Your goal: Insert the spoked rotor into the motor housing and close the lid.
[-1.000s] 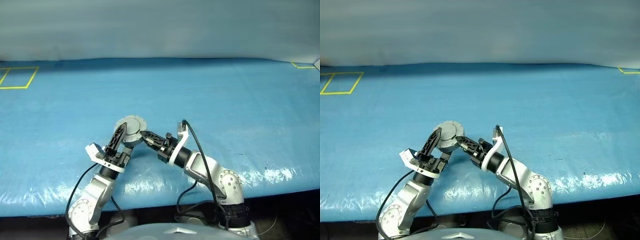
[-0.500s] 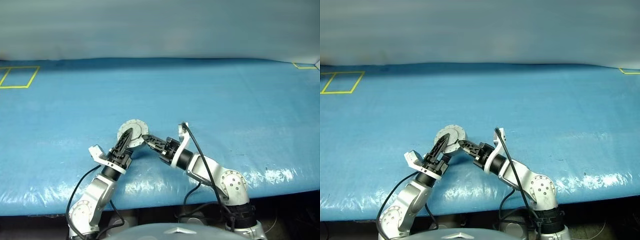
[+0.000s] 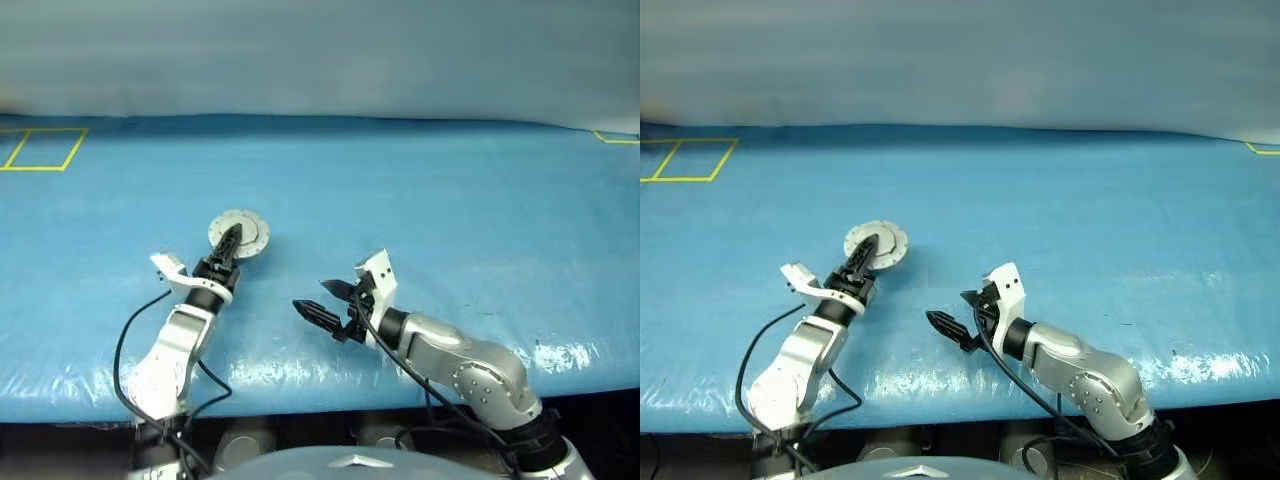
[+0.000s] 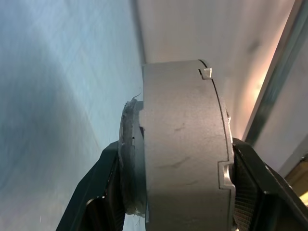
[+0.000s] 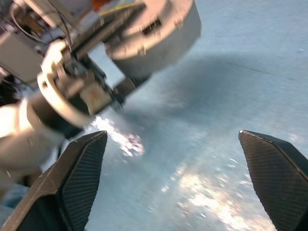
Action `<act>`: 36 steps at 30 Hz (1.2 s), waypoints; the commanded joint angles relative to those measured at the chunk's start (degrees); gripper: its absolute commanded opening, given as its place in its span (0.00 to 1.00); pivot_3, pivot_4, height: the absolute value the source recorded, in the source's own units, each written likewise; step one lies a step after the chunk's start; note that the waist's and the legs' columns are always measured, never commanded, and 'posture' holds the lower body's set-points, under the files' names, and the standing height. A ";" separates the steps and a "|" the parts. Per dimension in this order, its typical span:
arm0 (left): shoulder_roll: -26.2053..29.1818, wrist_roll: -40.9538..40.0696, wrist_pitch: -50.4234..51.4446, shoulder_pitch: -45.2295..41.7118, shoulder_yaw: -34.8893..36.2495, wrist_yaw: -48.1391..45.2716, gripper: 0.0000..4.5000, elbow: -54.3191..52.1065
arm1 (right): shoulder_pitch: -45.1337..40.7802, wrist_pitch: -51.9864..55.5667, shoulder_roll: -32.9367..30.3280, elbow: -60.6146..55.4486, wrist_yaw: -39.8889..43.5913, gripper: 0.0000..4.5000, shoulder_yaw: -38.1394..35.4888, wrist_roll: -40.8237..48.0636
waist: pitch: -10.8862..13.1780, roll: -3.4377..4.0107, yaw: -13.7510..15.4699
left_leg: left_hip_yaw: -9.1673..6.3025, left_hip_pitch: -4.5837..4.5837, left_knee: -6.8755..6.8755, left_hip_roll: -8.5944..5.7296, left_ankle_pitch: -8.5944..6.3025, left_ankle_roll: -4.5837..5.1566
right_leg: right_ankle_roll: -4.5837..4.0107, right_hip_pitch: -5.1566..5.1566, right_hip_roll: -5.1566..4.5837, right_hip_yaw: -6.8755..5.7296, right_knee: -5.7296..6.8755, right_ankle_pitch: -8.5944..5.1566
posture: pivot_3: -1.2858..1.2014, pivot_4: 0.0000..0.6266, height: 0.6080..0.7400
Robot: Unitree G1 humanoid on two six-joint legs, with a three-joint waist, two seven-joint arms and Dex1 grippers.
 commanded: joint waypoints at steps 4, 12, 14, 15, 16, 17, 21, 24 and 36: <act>3.86 7.86 -2.86 -16.78 4.13 -3.36 0.55 16.34 | 2.02 -4.25 1.70 -2.86 2.78 1.00 1.59 -8.87 | 0.14 -0.24 -0.07 | 0.00 -0.03 -0.02 -0.05 0.01 -0.01 | 0.01 -0.04 0.08 -0.03 0.01 0.01 | 0.52 0.24 1.00; 6.89 18.38 -6.60 -35.36 7.72 -12.34 0.55 42.08 | 4.20 -5.91 4.67 -2.75 1.94 1.00 1.83 -16.78 | 0.32 -0.54 -0.28 | -0.03 -0.05 -0.02 -0.15 0.03 -0.03 | 0.37 -0.02 0.10 0.01 -0.02 0.24 | 0.52 0.24 1.00; 7.20 21.31 -7.02 -37.14 7.46 -13.71 0.55 45.15 | 4.70 -5.87 5.25 -2.90 1.93 1.00 1.85 -18.10 | 0.32 -0.54 -0.35 | -0.03 -0.03 -0.05 -0.13 0.03 -0.04 | 0.38 -0.04 0.10 0.01 0.00 0.26 | 0.52 0.24 1.00; 7.30 22.51 -6.92 -37.69 7.47 -14.15 0.55 46.37 | 4.91 -5.84 5.61 -2.94 2.01 1.00 1.79 -18.61 | 0.32 -0.54 -0.37 | -0.04 -0.03 -0.07 -0.13 0.03 -0.05 | 0.38 -0.04 0.11 0.01 0.00 0.26 | 0.52 0.24 1.00; 7.37 23.61 -6.85 -37.98 7.52 -14.70 0.55 47.22 | 5.12 -5.81 6.01 -2.98 2.04 1.00 1.73 -19.14 | 0.32 -0.54 -0.44 | -0.04 -0.03 -0.08 -0.13 0.03 -0.05 | 0.37 -0.04 0.11 0.01 0.00 0.26 | 0.52 0.24 1.00; 7.46 24.60 -6.69 -38.14 7.63 -15.21 0.55 47.95 | 5.28 -5.78 6.36 -2.97 2.09 1.00 1.67 -19.60 | 0.32 -0.55 -0.49 | -0.04 -0.02 -0.08 -0.12 0.03 -0.05 | 0.37 -0.04 0.11 0.02 0.00 0.26 | 0.52 0.24 1.00; 6.91 25.87 -5.02 -35.64 9.37 -14.27 0.84 46.27 | 5.56 -5.88 7.76 -2.51 2.21 1.00 1.56 -21.39 | 0.34 -0.57 -0.50 | -0.07 0.00 -0.06 -0.11 0.05 -0.08 | 0.40 -0.03 0.11 0.02 0.02 0.27 | 0.52 0.24 1.00; 6.28 24.80 -1.98 -30.99 10.52 -12.73 1.00 39.86 | 5.62 -5.59 8.52 -2.53 2.74 1.00 1.14 -21.85 | 0.33 -0.56 -0.82 | -0.08 0.12 -0.06 -0.02 0.05 -0.09 | 0.43 0.02 0.11 0.06 0.04 0.28 | 0.52 0.24 1.00; 10.45 27.56 9.83 4.28 1.66 -10.51 1.00 -4.10 | 4.60 -2.04 8.15 -1.73 5.48 1.00 -1.69 -20.89 | 0.23 -0.42 -1.05 | -0.05 0.33 -0.06 0.16 0.03 -0.11 | 0.08 0.12 0.01 0.21 0.12 0.10 | 0.52 0.24 1.00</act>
